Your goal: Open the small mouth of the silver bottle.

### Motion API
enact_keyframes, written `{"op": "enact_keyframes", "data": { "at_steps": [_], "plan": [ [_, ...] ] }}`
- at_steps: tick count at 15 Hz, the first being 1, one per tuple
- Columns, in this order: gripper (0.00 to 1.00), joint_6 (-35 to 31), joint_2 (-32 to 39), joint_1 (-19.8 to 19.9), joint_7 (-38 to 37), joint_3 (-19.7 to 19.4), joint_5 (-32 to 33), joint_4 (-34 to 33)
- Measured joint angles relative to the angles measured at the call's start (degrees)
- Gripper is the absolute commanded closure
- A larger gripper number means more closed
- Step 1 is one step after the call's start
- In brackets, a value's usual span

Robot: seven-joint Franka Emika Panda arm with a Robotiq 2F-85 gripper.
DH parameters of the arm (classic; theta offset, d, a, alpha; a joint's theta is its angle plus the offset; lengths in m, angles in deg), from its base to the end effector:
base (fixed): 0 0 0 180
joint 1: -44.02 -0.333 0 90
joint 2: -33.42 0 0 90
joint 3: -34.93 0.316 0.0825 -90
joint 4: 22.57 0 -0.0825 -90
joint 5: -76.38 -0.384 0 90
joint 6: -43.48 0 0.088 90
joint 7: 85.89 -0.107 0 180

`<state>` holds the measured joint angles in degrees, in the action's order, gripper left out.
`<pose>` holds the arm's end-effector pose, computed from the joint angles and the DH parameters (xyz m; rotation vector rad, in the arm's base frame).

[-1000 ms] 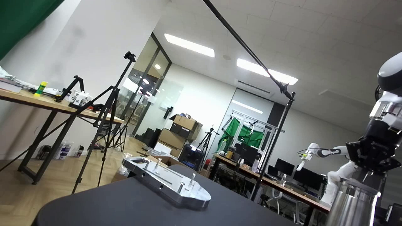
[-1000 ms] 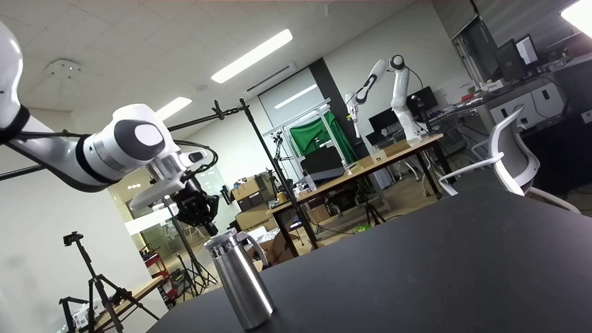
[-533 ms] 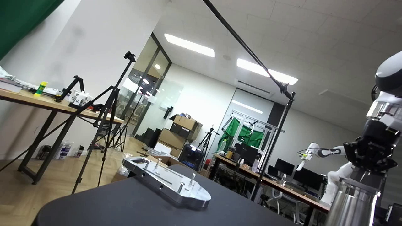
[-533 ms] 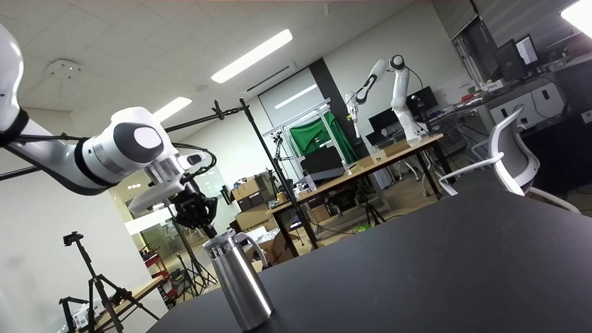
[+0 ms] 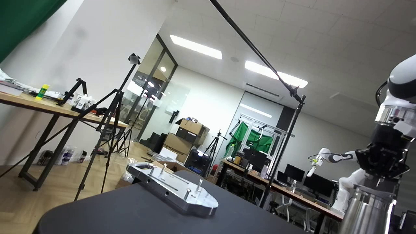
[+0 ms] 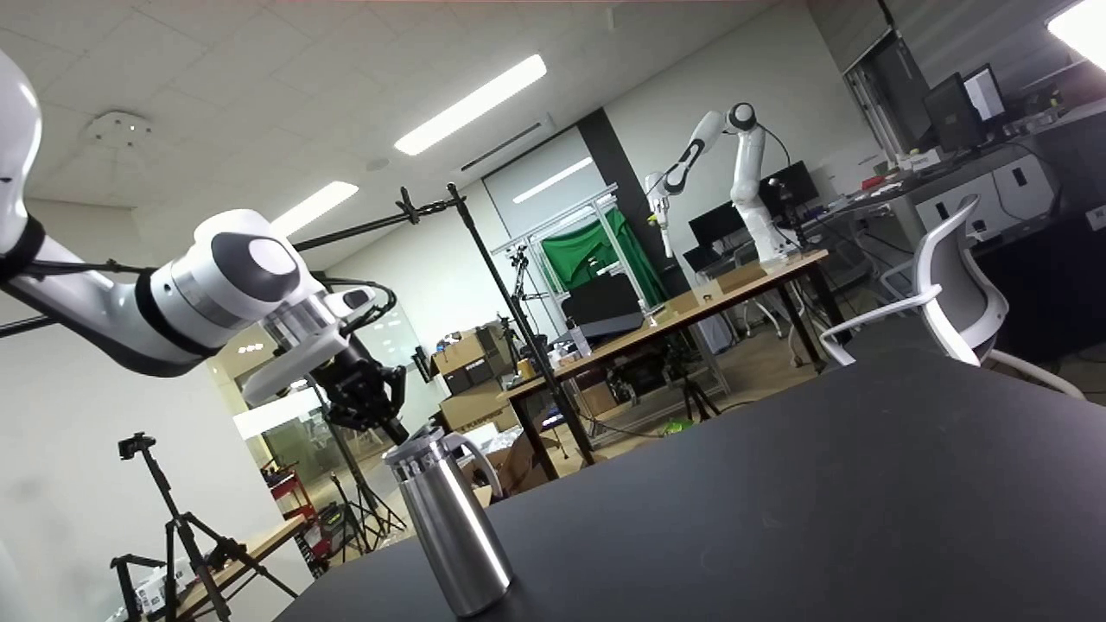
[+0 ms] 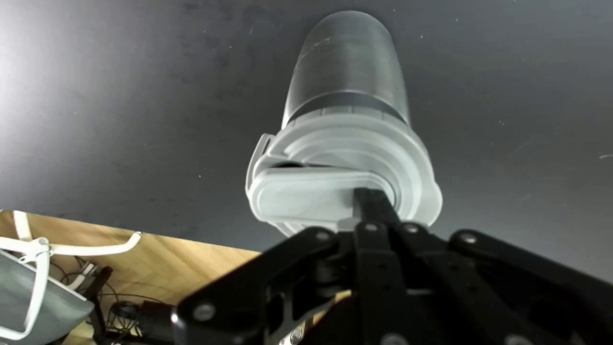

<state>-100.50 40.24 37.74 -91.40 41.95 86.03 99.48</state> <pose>0.5672 0.1343 0.3803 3.0295 0.3904 0.4271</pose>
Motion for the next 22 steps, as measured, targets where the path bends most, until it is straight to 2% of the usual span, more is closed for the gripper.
{"op": "enact_keyframes", "data": {
  "at_steps": [4, 8, 12, 13, 14, 18, 22],
  "plan": [
    [1.00, 0.2, 0.1, -0.7, -0.7, -0.2, 3.7, -0.1],
    [1.00, 1.9, 0.2, -0.8, -0.7, -0.2, 2.2, -0.8],
    [1.00, 10.7, -0.8, -0.4, 1.0, -0.4, -1.6, -4.5],
    [0.93, 13.8, -1.7, -0.2, 2.0, -0.6, -2.7, -5.7],
    [0.73, 16.9, -2.8, 0.0, 2.9, -0.8, -3.5, -6.7],
    [0.46, 27.9, -6.9, 1.2, 5.2, -1.7, -4.3, -8.8],
    [0.21, 35.4, -9.6, 1.8, 6.3, -2.3, -4.9, -8.7]
  ]
}}
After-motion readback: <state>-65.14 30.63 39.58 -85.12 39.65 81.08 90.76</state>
